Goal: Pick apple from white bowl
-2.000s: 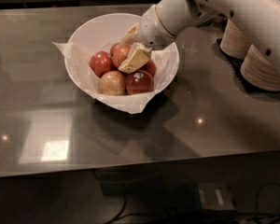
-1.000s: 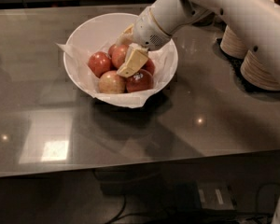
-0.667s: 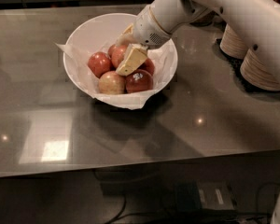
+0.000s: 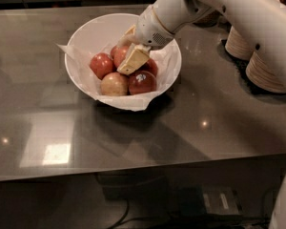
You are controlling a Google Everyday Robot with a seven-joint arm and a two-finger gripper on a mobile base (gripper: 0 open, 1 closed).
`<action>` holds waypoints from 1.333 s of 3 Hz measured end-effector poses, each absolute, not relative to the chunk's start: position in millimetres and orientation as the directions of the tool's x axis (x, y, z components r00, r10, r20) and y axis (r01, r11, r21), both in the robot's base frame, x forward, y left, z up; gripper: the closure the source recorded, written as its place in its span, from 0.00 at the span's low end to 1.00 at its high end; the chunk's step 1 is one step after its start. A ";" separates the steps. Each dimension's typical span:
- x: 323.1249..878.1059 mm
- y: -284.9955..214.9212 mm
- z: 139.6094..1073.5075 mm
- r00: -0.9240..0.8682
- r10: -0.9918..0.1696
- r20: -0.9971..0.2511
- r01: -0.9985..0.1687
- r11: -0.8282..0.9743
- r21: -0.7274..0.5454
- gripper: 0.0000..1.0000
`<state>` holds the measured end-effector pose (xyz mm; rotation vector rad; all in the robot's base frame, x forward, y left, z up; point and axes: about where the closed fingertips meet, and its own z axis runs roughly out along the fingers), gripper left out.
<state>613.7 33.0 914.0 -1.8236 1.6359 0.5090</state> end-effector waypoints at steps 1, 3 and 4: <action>615.1 32.3 911.9 0.148 -0.736 -0.661 -0.983 -0.034 -0.182 1.00; 626.0 2.5 951.7 0.180 -0.660 -0.729 -0.976 -0.026 -0.217 1.00; 628.6 -12.8 982.9 0.210 -0.619 -0.757 -0.966 -0.010 -0.259 1.00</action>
Offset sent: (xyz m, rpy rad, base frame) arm 0.0163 -0.0309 0.0219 0.0990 0.0145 0.0152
